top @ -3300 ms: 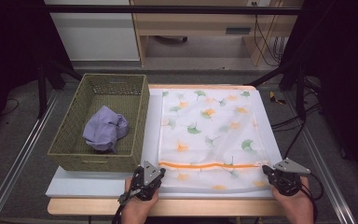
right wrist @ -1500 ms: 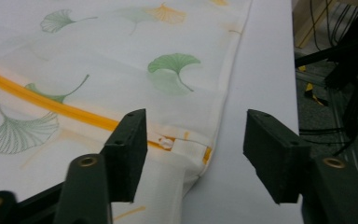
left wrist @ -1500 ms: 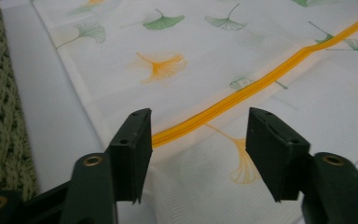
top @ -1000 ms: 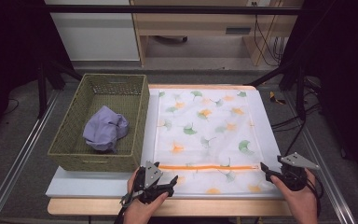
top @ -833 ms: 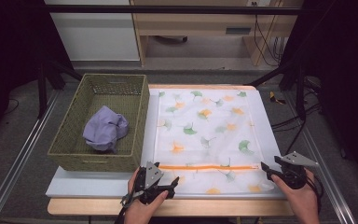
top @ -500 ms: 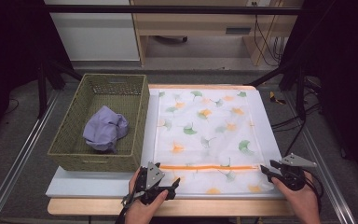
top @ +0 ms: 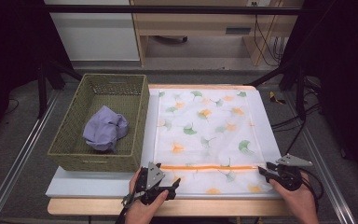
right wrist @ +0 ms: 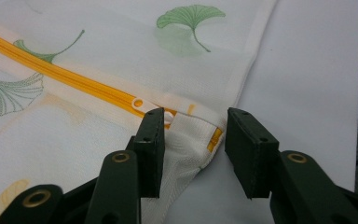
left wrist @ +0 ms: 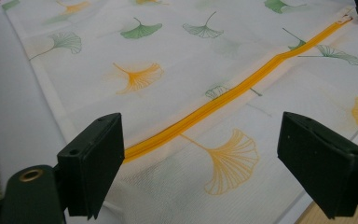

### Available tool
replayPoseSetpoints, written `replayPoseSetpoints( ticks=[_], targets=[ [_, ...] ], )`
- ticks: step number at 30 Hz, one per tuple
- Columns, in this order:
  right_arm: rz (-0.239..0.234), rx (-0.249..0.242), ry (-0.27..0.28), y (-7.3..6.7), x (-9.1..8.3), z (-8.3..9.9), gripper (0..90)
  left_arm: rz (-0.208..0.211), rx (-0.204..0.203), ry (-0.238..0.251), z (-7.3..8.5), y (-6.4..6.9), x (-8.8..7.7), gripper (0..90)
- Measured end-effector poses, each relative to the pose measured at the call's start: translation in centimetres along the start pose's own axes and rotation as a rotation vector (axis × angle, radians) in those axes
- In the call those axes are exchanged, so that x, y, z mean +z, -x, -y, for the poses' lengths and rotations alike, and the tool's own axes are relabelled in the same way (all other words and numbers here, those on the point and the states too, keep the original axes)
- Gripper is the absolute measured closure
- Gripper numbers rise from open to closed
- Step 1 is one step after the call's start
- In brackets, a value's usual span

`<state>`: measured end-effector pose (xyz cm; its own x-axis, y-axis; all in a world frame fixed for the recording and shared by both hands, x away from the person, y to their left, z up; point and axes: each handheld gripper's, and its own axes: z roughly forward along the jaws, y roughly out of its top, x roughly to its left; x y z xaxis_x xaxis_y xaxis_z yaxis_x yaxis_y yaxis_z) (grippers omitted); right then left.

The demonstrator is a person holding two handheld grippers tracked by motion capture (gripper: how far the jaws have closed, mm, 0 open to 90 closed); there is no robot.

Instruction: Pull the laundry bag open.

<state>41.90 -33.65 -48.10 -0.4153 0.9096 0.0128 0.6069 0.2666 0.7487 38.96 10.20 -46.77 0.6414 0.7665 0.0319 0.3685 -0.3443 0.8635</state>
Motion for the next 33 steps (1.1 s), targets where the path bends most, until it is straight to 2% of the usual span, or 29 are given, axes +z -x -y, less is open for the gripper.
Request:
replayPoseSetpoints(
  ticks=[2,3,6,9,10,11,14,21,27,33],
  targets=[
    [0.008,-0.022,0.000,0.1,0.1,0.0,59.6,-0.001,0.000,0.000,0.0,0.0,0.0,14.7],
    [0.005,-0.007,-0.007,-0.1,0.1,0.0,60.0,0.001,0.006,-0.005,0.0,0.0,0.0,14.8],
    [0.020,-0.031,-0.005,-0.1,0.2,-0.1,61.6,0.003,0.008,-0.008,0.0,0.1,0.0,15.0],
    [0.035,-0.043,-0.016,-0.4,0.2,-0.2,66.6,0.007,0.014,-0.014,0.0,0.2,0.1,15.4],
    [0.041,-0.060,-0.026,-0.8,0.3,-0.4,71.4,0.008,0.015,-0.015,0.0,0.2,0.2,15.8],
    [0.041,-0.060,-0.026,-0.8,0.3,-0.4,71.4,0.008,0.016,-0.016,0.0,0.2,0.2,15.8],
    [0.058,-0.098,-0.049,-1.3,0.4,-0.8,78.4,0.009,0.015,-0.017,0.1,0.2,0.2,16.1],
    [0.074,-0.116,-0.066,-1.7,0.4,-1.1,84.5,0.016,0.022,-0.023,0.0,0.3,0.4,16.9],
    [0.074,-0.123,-0.011,-2.1,-0.6,-1.9,85.0,0.024,0.026,-0.018,-0.7,0.4,0.2,19.5],
    [0.063,-0.123,0.024,-2.4,-1.4,-3.2,85.0,0.049,0.043,-0.016,-2.3,1.1,1.4,19.5]
  ],
)
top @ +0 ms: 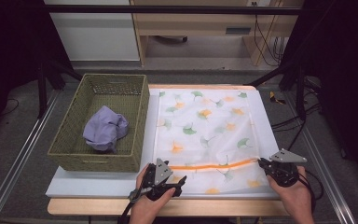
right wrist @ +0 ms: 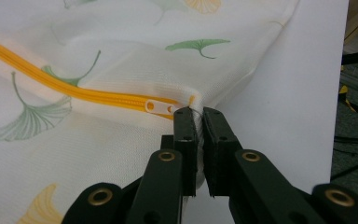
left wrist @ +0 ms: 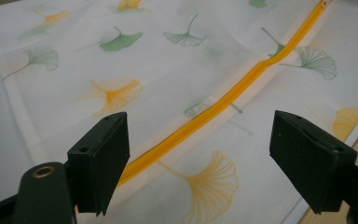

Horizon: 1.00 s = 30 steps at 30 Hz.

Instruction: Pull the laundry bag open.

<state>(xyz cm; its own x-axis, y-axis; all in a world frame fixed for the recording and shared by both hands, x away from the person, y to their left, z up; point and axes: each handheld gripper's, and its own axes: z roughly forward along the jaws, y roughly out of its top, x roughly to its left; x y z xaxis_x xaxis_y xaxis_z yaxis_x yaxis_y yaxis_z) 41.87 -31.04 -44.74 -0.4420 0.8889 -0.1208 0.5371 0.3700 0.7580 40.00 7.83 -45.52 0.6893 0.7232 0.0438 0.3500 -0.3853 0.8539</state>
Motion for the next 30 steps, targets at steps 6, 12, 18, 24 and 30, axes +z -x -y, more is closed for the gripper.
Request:
replayPoseSetpoints(
  ticks=[6,12,18,24,30],
  targets=[
    [-0.010,-0.016,-0.008,-0.6,-0.1,-1.1,85.0,0.048,0.002,0.027,-2.6,1.0,1.9,24.6],
    [-0.019,-0.039,0.004,-0.8,-0.1,-1.4,85.0,0.108,0.037,0.056,-5.3,3.3,4.2,31.0],
    [-0.028,-0.043,0.029,-0.8,-0.3,-1.3,85.1,0.150,0.036,0.080,-7.3,5.8,6.8,31.1],
    [-0.036,-0.028,0.039,-0.8,-0.3,-1.0,85.1,0.159,0.073,0.084,-7.8,7.5,8.8,35.5],
    [-0.040,-0.025,0.053,-0.8,-0.4,-1.0,85.1,0.170,0.031,0.111,-7.8,7.6,9.5,45.4]
  ],
)
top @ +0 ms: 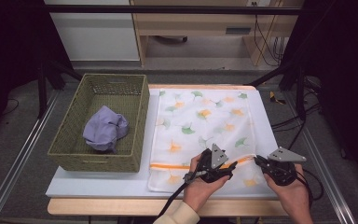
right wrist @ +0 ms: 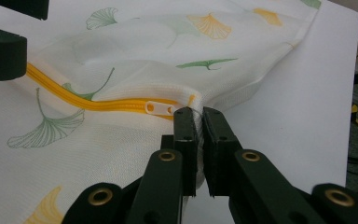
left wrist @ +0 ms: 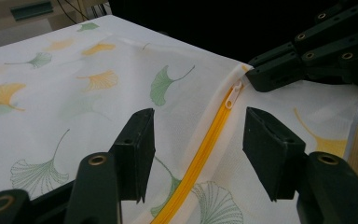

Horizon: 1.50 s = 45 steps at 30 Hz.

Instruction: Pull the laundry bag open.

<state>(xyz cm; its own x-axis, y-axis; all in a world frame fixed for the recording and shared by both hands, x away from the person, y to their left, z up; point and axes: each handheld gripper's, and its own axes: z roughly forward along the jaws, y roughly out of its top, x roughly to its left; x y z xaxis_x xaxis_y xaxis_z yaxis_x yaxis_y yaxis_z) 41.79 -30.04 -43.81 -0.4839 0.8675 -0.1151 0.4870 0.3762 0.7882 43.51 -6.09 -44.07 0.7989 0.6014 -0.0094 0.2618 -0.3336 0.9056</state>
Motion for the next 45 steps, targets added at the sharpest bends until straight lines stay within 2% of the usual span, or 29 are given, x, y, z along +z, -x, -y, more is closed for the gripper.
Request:
replayPoseSetpoints(
  ticks=[9,14,18,22,31,37,41,45],
  targets=[
    [-0.002,-0.006,0.017,0.0,-0.1,-0.1,85.1,0.023,0.001,0.014,0.0,0.7,0.3,60.1],
    [-0.010,-0.009,0.024,-0.3,0.0,-0.3,85.2,0.044,0.010,0.002,0.0,1.3,0.8,65.7],
    [-0.009,-0.024,0.032,-0.5,0.0,-0.4,85.2,0.042,0.011,-0.012,0.0,1.5,1.0,70.2],
    [-0.010,-0.015,0.037,-0.4,-0.2,-0.3,85.2,0.034,0.019,-0.009,-0.1,1.5,1.1,75.0],
    [-0.008,-0.016,0.051,-0.3,-0.7,-0.1,85.2,0.066,0.036,-0.023,-0.2,2.4,2.0,83.5],
    [-0.004,-0.025,0.047,-0.4,-0.6,-0.1,85.2,0.075,0.010,-0.028,0.2,2.3,3.3,85.1],
    [-0.006,-0.026,0.057,-0.4,-0.8,-0.1,85.2,0.084,-0.006,-0.026,0.5,2.1,3.9,82.5],
    [-0.008,-0.027,0.076,-0.5,-0.9,-0.2,85.3,0.085,-0.002,-0.024,0.6,2.0,4.4,79.2]
  ],
)
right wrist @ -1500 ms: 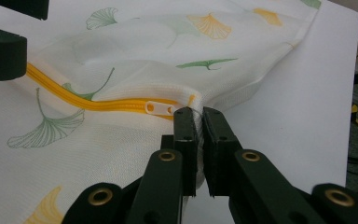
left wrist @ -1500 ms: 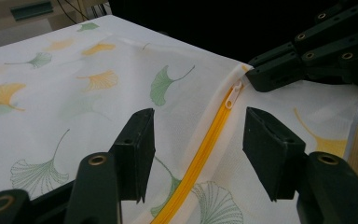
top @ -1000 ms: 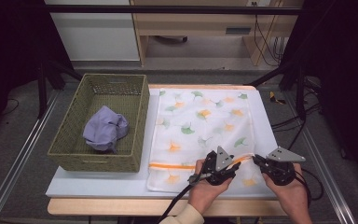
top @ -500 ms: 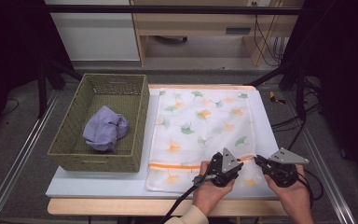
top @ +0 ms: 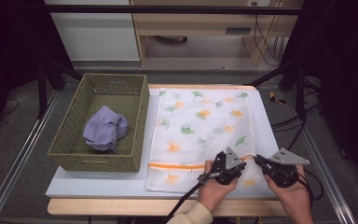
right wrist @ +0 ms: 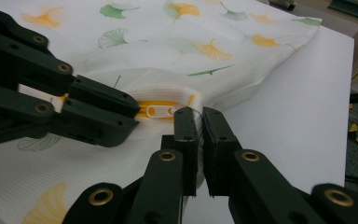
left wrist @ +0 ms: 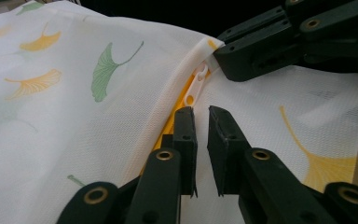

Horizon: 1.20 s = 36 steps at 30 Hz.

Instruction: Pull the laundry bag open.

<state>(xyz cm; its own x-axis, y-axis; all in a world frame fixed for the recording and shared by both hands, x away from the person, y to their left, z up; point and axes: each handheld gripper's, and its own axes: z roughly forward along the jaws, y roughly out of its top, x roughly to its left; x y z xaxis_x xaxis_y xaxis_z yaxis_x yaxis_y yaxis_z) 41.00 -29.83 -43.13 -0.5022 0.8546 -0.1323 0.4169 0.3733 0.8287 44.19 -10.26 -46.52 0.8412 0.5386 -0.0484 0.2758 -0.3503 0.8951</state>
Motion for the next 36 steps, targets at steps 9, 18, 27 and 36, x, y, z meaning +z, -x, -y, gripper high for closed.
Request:
replayPoseSetpoints(
  ticks=[9,18,27,36],
  targets=[
    [-0.038,0.000,0.024,-0.4,-0.1,-0.3,85.7,0.002,-0.020,0.020,0.3,-0.7,0.7,71.4],
    [-0.052,0.013,0.031,-0.3,0.1,-0.2,85.7,-0.004,0.032,0.048,0.4,-0.9,1.5,72.3],
    [-0.054,0.026,0.017,-0.2,0.3,0.0,85.7,0.020,0.008,0.067,0.5,-1.1,2.0,71.3],
    [-0.053,0.026,0.014,0.0,0.2,0.2,85.7,0.032,-0.015,0.047,0.3,-1.5,2.6,80.1]
  ],
)
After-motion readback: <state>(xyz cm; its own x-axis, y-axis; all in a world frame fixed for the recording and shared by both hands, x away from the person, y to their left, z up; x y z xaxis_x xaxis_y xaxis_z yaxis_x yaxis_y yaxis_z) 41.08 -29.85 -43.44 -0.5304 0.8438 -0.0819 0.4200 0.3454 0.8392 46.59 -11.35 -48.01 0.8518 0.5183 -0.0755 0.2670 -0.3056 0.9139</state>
